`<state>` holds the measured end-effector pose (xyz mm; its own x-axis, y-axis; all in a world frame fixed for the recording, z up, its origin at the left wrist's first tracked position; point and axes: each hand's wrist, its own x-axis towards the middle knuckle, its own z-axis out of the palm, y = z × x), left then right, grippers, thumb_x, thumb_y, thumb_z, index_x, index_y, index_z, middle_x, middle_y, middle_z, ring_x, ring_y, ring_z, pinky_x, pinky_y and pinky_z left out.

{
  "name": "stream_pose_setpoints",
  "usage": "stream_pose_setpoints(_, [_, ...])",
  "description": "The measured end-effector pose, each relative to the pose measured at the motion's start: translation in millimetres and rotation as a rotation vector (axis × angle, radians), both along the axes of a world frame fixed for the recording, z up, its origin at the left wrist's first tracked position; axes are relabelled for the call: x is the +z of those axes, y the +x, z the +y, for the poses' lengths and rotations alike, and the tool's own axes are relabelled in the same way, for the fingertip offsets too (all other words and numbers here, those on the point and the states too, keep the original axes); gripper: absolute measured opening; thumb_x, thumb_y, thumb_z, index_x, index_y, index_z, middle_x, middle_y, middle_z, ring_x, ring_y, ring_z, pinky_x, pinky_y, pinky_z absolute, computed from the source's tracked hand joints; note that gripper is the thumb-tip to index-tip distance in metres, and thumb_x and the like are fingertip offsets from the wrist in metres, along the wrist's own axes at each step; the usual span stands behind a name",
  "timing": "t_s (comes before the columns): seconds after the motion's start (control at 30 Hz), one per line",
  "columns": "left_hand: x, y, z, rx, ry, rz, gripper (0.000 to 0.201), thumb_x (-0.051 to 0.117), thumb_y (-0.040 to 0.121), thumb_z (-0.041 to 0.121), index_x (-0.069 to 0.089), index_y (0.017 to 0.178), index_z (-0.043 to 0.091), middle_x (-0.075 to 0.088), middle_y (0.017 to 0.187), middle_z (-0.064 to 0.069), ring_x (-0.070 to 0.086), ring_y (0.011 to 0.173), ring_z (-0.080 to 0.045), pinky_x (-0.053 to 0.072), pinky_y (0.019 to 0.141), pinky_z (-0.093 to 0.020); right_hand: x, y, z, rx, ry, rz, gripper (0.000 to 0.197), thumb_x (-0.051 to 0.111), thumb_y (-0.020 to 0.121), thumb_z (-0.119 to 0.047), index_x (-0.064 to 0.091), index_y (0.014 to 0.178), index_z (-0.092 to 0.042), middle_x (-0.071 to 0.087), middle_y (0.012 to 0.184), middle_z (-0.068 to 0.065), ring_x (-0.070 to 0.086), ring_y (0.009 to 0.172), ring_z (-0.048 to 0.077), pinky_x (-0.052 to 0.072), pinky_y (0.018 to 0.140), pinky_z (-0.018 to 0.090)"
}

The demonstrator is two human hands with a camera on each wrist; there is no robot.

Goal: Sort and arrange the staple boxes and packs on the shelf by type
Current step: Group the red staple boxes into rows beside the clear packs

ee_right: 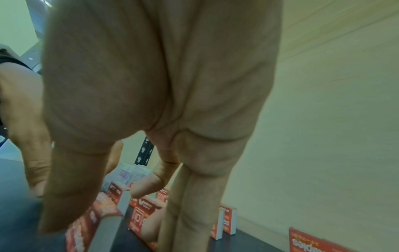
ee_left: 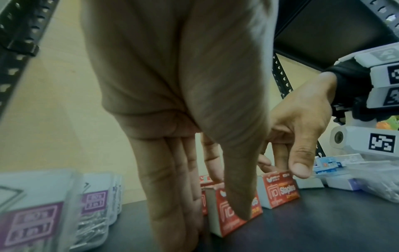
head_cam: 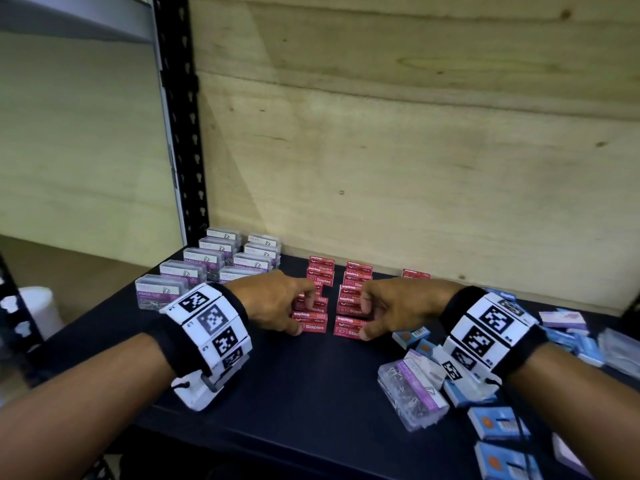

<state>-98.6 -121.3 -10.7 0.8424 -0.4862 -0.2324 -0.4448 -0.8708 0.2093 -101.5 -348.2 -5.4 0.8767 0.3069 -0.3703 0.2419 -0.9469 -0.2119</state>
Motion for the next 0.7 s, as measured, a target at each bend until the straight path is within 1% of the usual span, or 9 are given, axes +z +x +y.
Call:
stream_pose_setpoints(0.07, [3.9, -3.0, 3.5, 0.019, -0.012, 0.024, 0.039, 0.074, 0.084, 0.031, 0.048, 0.112, 0.031, 0.070, 0.094, 0.005, 0.066, 0.085, -0.013, 0.053, 0.081, -0.032, 1.8, -2.1, -7.7, -0.011, 0.094, 0.008, 0.034, 0.077, 0.080, -0.046, 0.052, 0.096, -0.030, 0.069, 0.100, -0.002, 0.059, 0.083, 0.013, 0.051, 0.084, 0.035])
stream_pose_setpoints(0.13, [10.8, -6.1, 5.9, 0.025, -0.015, -0.001, 0.041, 0.075, 0.082, 0.030, 0.047, 0.112, 0.032, 0.071, 0.094, 0.005, 0.067, 0.084, -0.013, 0.053, 0.079, -0.032, 6.0, -1.8, -19.1, 0.003, 0.121, -0.053, 0.030, 0.076, 0.080, -0.047, 0.054, 0.090, -0.029, 0.067, 0.094, -0.005, 0.058, 0.080, 0.012, 0.052, 0.084, 0.036])
stream_pose_setpoints(0.23, [27.2, -9.8, 2.4, -0.003, -0.018, -0.073, 0.037, 0.074, 0.083, 0.030, 0.048, 0.109, 0.034, 0.069, 0.091, 0.009, 0.063, 0.082, -0.009, 0.046, 0.070, -0.025, 18.7, -3.7, -40.1, -0.033, 0.147, -0.099, 0.023, 0.076, 0.082, -0.041, 0.060, 0.090, -0.026, 0.062, 0.078, -0.011, 0.055, 0.067, 0.006, 0.047, 0.071, 0.028])
stream_pose_setpoints(0.27, [33.4, -9.5, -1.6, -0.015, -0.018, -0.096, 0.034, 0.074, 0.083, 0.032, 0.050, 0.107, 0.033, 0.068, 0.090, 0.010, 0.063, 0.081, -0.009, 0.045, 0.069, -0.025, 23.4, -4.3, -48.6, -0.049, 0.147, -0.116, 0.021, 0.075, 0.083, -0.040, 0.062, 0.091, -0.025, 0.062, 0.077, -0.012, 0.055, 0.067, 0.005, 0.046, 0.071, 0.026])
stream_pose_setpoints(0.37, [49.8, -6.9, -20.0, -0.060, -0.006, -0.136, 0.027, 0.072, 0.084, 0.036, 0.052, 0.103, 0.032, 0.065, 0.092, 0.013, 0.061, 0.083, -0.009, 0.045, 0.071, -0.027, 34.4, -5.5, -76.1, -0.090, 0.095, -0.161, 0.020, 0.072, 0.086, -0.039, 0.067, 0.098, -0.023, 0.066, 0.087, -0.013, 0.058, 0.079, 0.005, 0.045, 0.077, 0.022])
stream_pose_setpoints(0.47, [60.7, -0.2, -43.8, -0.122, 0.035, -0.143, 0.025, 0.069, 0.085, 0.041, 0.058, 0.105, 0.030, 0.064, 0.096, 0.012, 0.060, 0.087, -0.010, 0.048, 0.075, -0.029, 39.5, -5.4, -105.3, -0.146, 0.051, -0.166, 0.013, 0.069, 0.089, -0.038, 0.067, 0.097, -0.028, 0.068, 0.096, -0.013, 0.062, 0.089, 0.006, 0.046, 0.081, 0.022])
stream_pose_setpoints(0.57, [64.7, 12.4, -68.7, -0.158, 0.068, -0.128, 0.026, 0.067, 0.087, 0.043, 0.061, 0.108, 0.030, 0.066, 0.103, 0.009, 0.061, 0.091, -0.011, 0.051, 0.080, -0.031, 41.5, -8.0, -129.6, -0.196, 0.008, -0.158, 0.008, 0.068, 0.090, -0.035, 0.066, 0.096, -0.031, 0.067, 0.096, -0.015, 0.063, 0.091, 0.007, 0.048, 0.086, 0.025])
stream_pose_setpoints(0.63, [64.2, 23.6, -86.5, -0.180, 0.105, -0.139, 0.026, 0.067, 0.087, 0.044, 0.062, 0.108, 0.030, 0.066, 0.103, 0.009, 0.060, 0.091, -0.011, 0.050, 0.081, -0.031, 41.5, -8.5, -144.0, -0.222, -0.022, -0.147, 0.005, 0.067, 0.091, -0.033, 0.065, 0.095, -0.033, 0.068, 0.097, -0.014, 0.063, 0.092, 0.008, 0.049, 0.088, 0.027])
stream_pose_setpoints(0.7, [62.6, 34.7, -104.6, -0.190, 0.135, -0.143, 0.027, 0.067, 0.086, 0.044, 0.064, 0.108, 0.030, 0.063, 0.100, 0.009, 0.059, 0.089, -0.011, 0.049, 0.077, -0.029, 39.8, -7.9, -157.5, -0.245, -0.051, -0.121, 0.005, 0.066, 0.091, -0.030, 0.064, 0.095, -0.033, 0.068, 0.097, -0.014, 0.063, 0.091, 0.008, 0.048, 0.084, 0.025])
